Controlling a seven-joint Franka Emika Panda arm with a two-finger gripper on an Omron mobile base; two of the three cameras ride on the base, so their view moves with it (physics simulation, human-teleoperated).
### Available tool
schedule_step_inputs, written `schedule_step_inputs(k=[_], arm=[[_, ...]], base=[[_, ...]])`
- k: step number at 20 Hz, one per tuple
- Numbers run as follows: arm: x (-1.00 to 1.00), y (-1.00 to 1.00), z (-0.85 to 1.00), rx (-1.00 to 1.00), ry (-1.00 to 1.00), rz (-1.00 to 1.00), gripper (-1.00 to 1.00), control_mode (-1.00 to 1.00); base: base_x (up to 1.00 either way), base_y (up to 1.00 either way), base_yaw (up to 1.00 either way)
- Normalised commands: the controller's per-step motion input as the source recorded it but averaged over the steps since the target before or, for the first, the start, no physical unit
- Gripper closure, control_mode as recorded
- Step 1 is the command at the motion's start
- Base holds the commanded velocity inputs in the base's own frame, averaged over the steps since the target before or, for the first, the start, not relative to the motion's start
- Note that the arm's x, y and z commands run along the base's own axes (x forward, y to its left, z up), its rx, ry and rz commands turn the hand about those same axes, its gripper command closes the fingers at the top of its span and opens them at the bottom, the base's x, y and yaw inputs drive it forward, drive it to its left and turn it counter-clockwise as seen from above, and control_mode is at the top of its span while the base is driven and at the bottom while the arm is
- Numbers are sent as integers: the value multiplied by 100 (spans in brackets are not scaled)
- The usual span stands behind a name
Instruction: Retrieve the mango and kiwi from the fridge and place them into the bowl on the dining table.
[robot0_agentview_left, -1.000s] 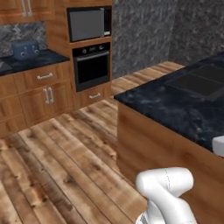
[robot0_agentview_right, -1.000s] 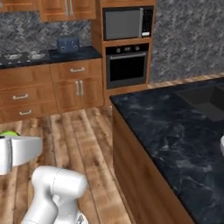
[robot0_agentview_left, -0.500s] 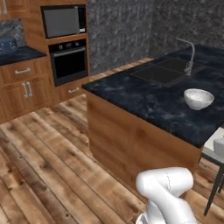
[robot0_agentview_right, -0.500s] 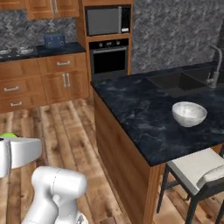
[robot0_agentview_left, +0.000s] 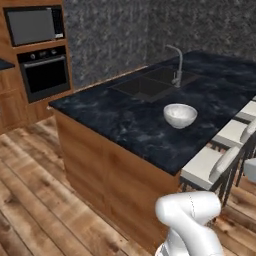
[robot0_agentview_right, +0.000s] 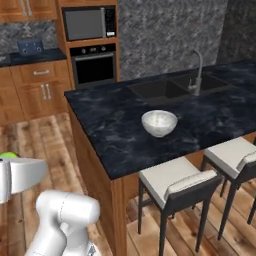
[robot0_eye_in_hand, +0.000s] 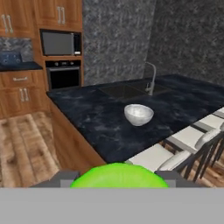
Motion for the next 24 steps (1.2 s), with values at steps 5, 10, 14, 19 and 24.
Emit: schedule_step_inputs(k=[5,10,14,19,24], arm=[[0,0,0,0,0,0,100,100],[0,0,0,0,0,0,100,100],[0,0,0,0,0,0,100,100],[0,0,0,0,0,0,100,100],[0,0,0,0,0,0,100,100]], base=[[47,-89,-17],[53,-73,-18],[63,-59,-18],[66,-51,-17],[64,-47,-15]])
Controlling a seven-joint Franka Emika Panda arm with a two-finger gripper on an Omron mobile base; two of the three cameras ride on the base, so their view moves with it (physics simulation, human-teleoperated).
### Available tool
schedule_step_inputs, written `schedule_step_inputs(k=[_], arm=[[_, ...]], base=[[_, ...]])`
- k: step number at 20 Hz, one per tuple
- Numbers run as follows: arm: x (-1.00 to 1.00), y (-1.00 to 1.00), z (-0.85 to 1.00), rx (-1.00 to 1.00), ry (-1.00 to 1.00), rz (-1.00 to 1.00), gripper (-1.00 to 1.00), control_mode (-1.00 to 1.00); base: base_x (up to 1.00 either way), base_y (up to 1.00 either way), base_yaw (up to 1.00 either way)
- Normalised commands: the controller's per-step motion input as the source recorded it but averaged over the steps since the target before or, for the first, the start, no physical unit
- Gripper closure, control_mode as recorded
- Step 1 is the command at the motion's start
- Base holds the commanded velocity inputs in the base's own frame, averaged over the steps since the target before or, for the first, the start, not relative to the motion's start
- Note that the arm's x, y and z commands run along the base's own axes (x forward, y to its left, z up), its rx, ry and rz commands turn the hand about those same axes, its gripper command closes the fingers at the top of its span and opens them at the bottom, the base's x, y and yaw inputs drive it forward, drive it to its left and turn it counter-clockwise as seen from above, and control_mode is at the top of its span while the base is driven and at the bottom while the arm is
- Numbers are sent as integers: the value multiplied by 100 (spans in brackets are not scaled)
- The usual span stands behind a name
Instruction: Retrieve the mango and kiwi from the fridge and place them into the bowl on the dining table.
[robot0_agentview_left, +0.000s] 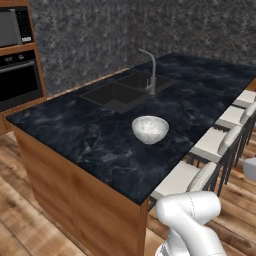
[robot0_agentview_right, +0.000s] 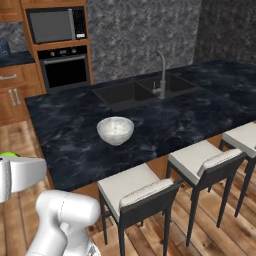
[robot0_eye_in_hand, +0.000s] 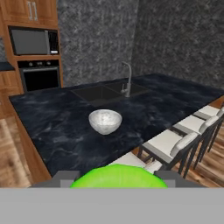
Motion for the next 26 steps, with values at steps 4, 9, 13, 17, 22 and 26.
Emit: schedule_step_inputs(k=[4,9,13,17,22,26], arm=[[0,0,0,0,0,0,100,100],[0,0,0,0,0,0,100,100],[71,0,0,0,23,-4,100,-100],[100,0,0,0,34,-6,100,-100],[100,0,0,0,31,-2,100,-100],[96,0,-2,0,23,0,100,-100]], base=[[28,-7,-1],[24,0,0],[15,0,-1],[0,0,0],[0,0,0],[0,0,0]])
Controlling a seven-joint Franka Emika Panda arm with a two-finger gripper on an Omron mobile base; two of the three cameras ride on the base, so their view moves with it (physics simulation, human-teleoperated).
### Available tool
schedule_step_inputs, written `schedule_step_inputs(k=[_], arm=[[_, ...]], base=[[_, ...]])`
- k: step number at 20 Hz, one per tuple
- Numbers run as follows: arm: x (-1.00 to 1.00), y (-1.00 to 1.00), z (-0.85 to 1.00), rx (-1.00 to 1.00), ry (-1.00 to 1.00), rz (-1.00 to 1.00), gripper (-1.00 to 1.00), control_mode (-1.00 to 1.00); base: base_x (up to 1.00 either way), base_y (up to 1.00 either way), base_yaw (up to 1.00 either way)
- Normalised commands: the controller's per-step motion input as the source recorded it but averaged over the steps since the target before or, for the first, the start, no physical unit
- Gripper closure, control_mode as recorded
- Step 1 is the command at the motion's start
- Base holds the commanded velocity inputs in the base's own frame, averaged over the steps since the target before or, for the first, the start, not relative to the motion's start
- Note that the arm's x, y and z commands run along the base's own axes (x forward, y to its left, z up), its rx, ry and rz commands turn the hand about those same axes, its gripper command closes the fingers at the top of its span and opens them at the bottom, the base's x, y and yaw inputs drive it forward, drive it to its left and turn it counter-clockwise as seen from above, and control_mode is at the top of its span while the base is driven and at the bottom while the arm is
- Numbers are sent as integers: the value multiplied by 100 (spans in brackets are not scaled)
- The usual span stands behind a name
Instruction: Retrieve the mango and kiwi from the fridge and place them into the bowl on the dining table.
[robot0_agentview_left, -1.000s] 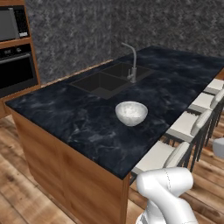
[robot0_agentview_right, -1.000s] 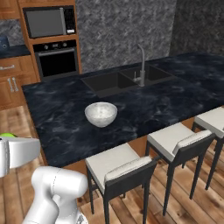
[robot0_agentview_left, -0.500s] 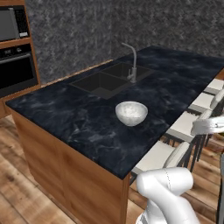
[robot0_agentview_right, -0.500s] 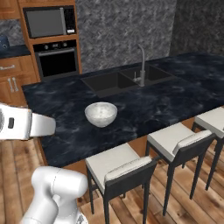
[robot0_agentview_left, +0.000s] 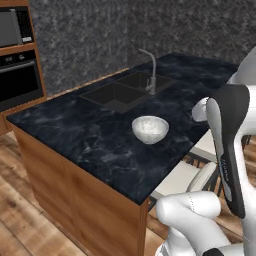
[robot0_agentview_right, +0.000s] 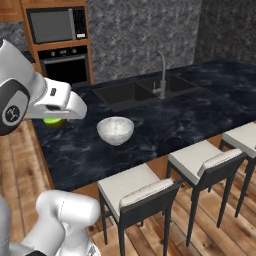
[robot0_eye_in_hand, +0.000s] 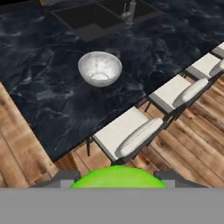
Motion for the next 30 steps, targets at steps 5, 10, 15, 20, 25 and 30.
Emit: schedule_step_inputs(k=[5,10,15,20,25,30], arm=[[79,0,-14,0,17,0,100,-100],[66,0,-55,0,-1,0,100,-100],[57,0,-71,0,-9,0,100,-100],[47,0,-61,0,-5,0,100,-100],[54,0,-32,0,0,0,100,-100],[65,0,-11,0,1,0,100,-100]], base=[[0,0,0],[0,0,0],[0,0,0],[0,0,0],[0,0,0],[0,0,0]])
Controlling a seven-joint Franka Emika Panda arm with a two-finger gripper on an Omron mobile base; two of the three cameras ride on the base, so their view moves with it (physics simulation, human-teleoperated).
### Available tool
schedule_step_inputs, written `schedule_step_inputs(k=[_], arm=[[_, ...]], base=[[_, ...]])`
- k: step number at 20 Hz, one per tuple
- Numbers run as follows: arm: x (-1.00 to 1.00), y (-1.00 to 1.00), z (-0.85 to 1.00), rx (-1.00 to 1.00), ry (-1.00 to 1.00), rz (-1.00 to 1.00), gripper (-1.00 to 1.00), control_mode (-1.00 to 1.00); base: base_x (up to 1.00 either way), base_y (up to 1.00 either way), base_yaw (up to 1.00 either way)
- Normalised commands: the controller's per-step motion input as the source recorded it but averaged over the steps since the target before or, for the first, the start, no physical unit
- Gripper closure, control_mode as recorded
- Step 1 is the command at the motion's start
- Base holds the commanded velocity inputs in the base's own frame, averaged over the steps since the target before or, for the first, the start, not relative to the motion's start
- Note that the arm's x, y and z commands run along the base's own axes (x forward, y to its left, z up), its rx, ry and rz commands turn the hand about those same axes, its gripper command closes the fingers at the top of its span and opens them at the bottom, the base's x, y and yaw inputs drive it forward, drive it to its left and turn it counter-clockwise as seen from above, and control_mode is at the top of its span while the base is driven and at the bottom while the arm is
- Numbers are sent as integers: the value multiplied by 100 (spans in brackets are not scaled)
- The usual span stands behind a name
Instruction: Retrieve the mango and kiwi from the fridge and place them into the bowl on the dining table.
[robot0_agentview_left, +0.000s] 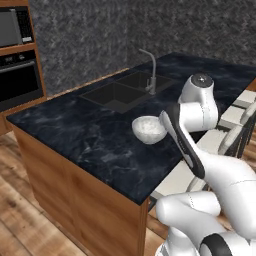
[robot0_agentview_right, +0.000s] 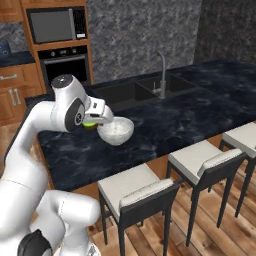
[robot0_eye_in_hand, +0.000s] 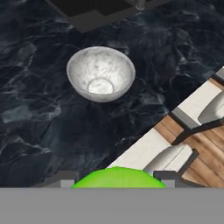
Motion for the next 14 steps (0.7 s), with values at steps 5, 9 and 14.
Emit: schedule_step_inputs(k=[5,9,14], arm=[[60,0,-1,0,2,0,100,-100],[52,0,-2,0,3,0,100,-100],[37,0,-12,0,0,0,100,-100]], base=[[0,0,0],[0,0,0],[0,0,0]])
